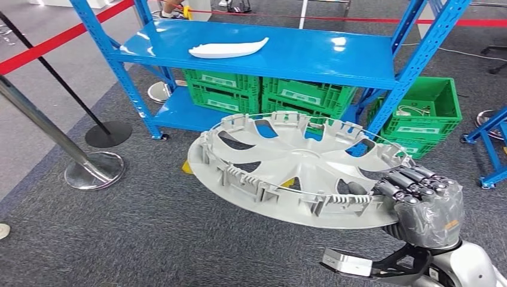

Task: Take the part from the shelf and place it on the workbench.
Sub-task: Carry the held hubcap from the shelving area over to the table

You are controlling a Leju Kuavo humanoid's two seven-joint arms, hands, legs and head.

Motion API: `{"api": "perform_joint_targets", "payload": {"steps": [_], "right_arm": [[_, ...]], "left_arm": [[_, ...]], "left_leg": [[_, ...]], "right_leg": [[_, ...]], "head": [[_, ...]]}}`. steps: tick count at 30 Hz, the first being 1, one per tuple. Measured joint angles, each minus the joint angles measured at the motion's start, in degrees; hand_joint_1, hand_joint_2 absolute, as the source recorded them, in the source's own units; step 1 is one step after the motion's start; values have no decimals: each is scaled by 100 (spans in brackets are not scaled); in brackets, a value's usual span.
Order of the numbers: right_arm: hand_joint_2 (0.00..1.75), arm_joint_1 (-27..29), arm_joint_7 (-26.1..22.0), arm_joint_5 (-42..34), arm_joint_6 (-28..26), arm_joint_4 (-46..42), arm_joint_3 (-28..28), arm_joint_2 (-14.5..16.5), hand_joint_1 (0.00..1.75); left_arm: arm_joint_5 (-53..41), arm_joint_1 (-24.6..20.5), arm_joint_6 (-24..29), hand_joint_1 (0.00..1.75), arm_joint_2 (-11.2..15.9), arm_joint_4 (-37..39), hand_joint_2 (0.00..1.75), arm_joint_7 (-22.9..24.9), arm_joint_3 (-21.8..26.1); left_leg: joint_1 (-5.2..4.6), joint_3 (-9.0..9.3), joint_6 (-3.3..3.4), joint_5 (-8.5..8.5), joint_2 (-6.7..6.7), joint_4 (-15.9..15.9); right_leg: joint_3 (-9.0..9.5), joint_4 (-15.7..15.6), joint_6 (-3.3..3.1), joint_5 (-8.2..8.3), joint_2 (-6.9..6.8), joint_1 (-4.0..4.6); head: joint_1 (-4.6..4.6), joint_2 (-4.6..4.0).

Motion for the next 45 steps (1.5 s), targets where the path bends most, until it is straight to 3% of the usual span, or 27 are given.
{"api": "perform_joint_targets", "payload": {"steps": [1,2,4,5,7,9,11,14,16,17,18,20,21,22,24,25,27,29,31,33,35,37,39,40,42,44,45], "right_arm": [[175,-5,1,7,-1,4,5,1,175],[175,-10,-1,14,-1,10,15,4,175],[175,-39,-8,39,-4,20,39,12,175],[175,-64,-13,57,-7,23,53,15,175],[175,-118,-21,95,-11,25,88,16,175],[175,-165,-25,112,-12,28,137,17,175],[175,-196,-23,114,-13,34,182,18,175],[175,-210,-3,140,-13,56,236,18,175],[175,-216,16,166,-13,77,273,18,175],[175,-221,23,176,-13,88,290,18,175],[175,-230,26,184,-14,96,303,18,175],[175,-264,30,196,-17,100,318,15,175],[175,-289,33,203,-19,94,320,13,175],[175,-314,38,210,-21,91,320,11,175],[175,-354,54,221,-25,84,329,10,175],[175,-365,66,221,-25,86,338,11,175],[175,-373,91,220,-27,92,359,11,175],[175,-371,107,219,-29,100,378,11,175],[175,-370,117,227,-28,104,400,13,175],[175,-369,132,249,-27,107,425,14,175],[175,-368,145,271,-27,107,445,11,175],[175,-372,149,284,-27,104,458,5,175],[175,-383,148,286,-29,103,470,2,175],[175,-391,149,285,-29,103,478,4,175],[175,-396,151,282,-29,103,483,4,175],[175,-387,154,284,-29,103,490,5,175],[175,-384,157,285,-29,105,496,5,175]], "left_arm": [[-3,5,-24,0,7,0,175,0,-1],[-7,10,-52,0,15,0,175,0,-2],[-26,1,-114,0,31,0,175,0,-4],[-34,-12,-141,0,38,1,175,0,-3],[-44,-29,-179,0,39,5,175,0,-2],[-45,-11,-192,0,42,9,175,0,-1],[-44,9,-196,0,52,12,175,0,-3],[-41,1,-234,0,63,20,175,0,-4],[-35,8,-270,0,63,32,175,0,-4],[-32,14,-282,0,62,41,175,0,-4],[-28,15,-291,0,59,49,175,0,-4],[-26,-3,-305,0,18,64,175,-1,-3],[-21,-20,-317,0,-11,75,175,-2,-2],[-16,-31,-337,0,-30,93,175,-3,0],[-3,-20,-376,0,-57,128,175,-5,-1],[-1,-1,-391,0,-56,140,175,-8,-2],[3,18,-399,0,-49,158,175,-11,-7],[7,4,-399,0,-31,181,175,-13,-8],[10,-4,-388,0,-9,195,175,-13,-7],[12,11,-357,0,16,196,175,-13,-9],[14,11,-324,0,17,191,175,-13,-10],[14,-9,-310,0,18,184,175,-14,-7],[14,-8,-307,0,31,179,175,-15,-4],[14,1,-307,0,34,178,175,-15,-5],[15,8,-306,0,44,177,175,-15,-6],[16,3,-299,0,64,176,175,-15,-6],[16,2,-291,0,74,174,175,-15,-6]], "left_leg": [[2,16,-14,2,14,71],[8,155,-31,100,43,-89],[22,659,-86,365,246,-830],[29,861,-79,457,340,-1159],[23,987,10,507,396,-1420],[8,935,133,544,261,-1394],[6,896,211,583,157,-1385],[-12,802,293,655,-16,-1388],[-54,745,324,699,-160,-1388],[-79,733,334,718,-236,-1388],[-101,732,344,733,-313,-1389],[-116,729,350,763,-456,-1393],[-98,706,336,785,-525,-1393],[-71,671,308,810,-598,-1396],[-33,615,236,876,-733,-1431],[-46,595,219,880,-683,-1434],[-84,464,184,676,-359,-1195],[-69,154,97,274,-52,-546],[-17,-77,-9,84,19,-29],[46,76,-124,265,75,-240],[117,494,-252,543,318,-906],[149,698,-202,645,482,-1250],[137,664,-35,637,375,-1224],[128,644,24,635,311,-1208],[107,594,120,662,195,-1190],[77,541,199,704,80,-1196],[57,513,223,724,9,-1198]], "right_leg": [[-31,9,10,17,-66,0],[-60,25,26,31,-132,-6],[-119,84,84,39,-257,-9],[-147,131,114,29,-307,-2],[-182,186,157,9,-399,26],[-189,200,177,-6,-454,6],[-275,411,220,-197,-277,-30],[-727,1484,235,-815,67,-35],[-901,1925,159,-951,127,2],[-829,1821,88,-852,153,38],[-648,1504,-11,-657,212,94],[-209,690,-295,-258,503,240],[-68,398,-414,-146,632,299],[-5,244,-495,-104,711,339],[35,97,-533,-64,621,342],[86,-6,-502,-9,540,319],[186,-204,-418,103,361,248],[173,-230,-321,130,173,204],[106,-161,-238,106,-18,153],[30,-50,-130,57,-182,82],[-44,84,12,-24,-328,36],[-90,195,123,-124,-444,37],[-73,227,180,-188,-529,37],[-61,245,210,-229,-501,26],[-157,534,248,-495,-225,-11],[-450,1250,242,-956,70,-25],[-617,1633,218,-1140,116,-22]], "head": [[0,0],[-1,0],[-7,0],[-10,0],[-1,0],[14,0],[19,0],[32,0],[31,0],[29,1],[28,1],[4,1],[-13,0],[-32,0],[-46,1],[-50,1],[-85,1],[-121,0],[-126,0],[-131,0],[-147,0],[-116,0],[-51,0],[-30,0],[-14,0],[-4,0],[0,0]]}}
